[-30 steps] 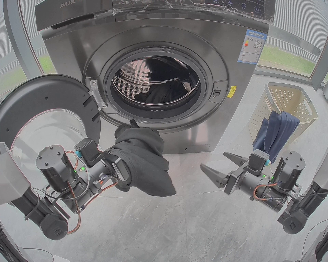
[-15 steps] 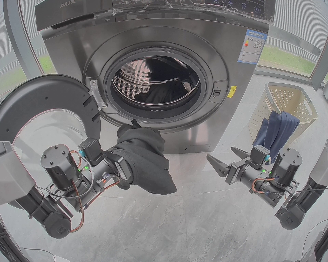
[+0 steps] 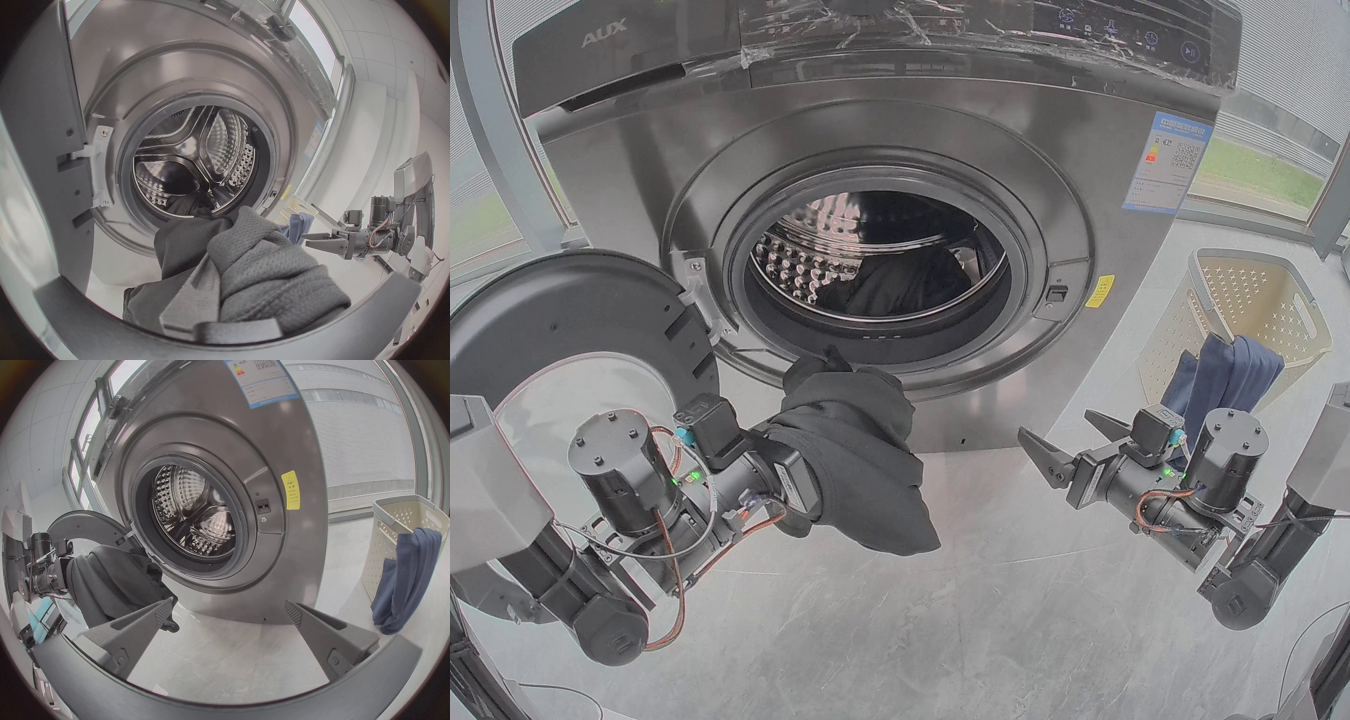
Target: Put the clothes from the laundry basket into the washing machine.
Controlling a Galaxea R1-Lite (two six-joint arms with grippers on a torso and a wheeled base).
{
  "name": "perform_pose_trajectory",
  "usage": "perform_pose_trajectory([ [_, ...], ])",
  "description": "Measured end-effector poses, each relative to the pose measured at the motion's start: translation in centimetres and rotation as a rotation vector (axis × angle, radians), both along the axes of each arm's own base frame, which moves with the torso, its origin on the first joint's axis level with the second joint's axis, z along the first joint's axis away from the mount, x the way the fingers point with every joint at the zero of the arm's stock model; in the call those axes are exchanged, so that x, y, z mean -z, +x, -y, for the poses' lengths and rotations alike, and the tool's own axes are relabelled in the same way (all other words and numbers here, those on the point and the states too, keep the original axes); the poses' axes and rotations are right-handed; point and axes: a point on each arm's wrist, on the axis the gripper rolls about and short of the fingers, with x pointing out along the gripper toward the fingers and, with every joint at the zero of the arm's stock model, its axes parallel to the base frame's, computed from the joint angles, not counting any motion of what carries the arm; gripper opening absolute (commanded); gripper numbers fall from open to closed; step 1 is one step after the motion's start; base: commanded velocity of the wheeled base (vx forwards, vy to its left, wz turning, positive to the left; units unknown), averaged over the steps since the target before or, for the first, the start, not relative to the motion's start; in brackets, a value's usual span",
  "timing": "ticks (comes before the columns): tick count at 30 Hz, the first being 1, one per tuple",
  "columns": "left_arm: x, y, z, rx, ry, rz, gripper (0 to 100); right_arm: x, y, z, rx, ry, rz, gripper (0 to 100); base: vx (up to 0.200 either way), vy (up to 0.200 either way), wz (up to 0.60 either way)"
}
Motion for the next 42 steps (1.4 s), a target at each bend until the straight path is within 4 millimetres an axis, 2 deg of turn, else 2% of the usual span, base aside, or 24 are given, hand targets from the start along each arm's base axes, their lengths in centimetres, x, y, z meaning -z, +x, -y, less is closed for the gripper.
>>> perform_pose_trajectory([
  [8, 0.1, -0.3, 0.3, 0.015, 0.002, -0.004, 0, 0.6, -0.5, -0.4, -0.021, -0.016, -0.022, 100, 0.2, 0.0, 0.0],
  [14, 0.1, -0.3, 0.4, 0.019, 0.001, -0.003, 0, 1.2, -1.1, -0.7, -0.047, -0.035, -0.047, 100, 0.0, 0.0, 0.0],
  [28, -0.3, -0.1, 0.9, 0.021, -0.005, 0.018, 0, 2.5, -5.4, -2.3, -0.204, -0.105, -0.119, 100, 0.0, 0.0, 0.0],
  [35, -1.1, 1.5, 2.3, 0.009, 0.039, 0.114, 0, 2.1, -6.1, -2.3, -0.22, -0.102, -0.11, 100, 0.0, 0.0, 0.0],
  [42, 0.7, 3.9, 3.8, 0.014, 0.027, 0.08, 0, 1.9, -6.3, -2.3, -0.226, -0.097, -0.105, 100, 0.0, 0.0, 0.0],
])
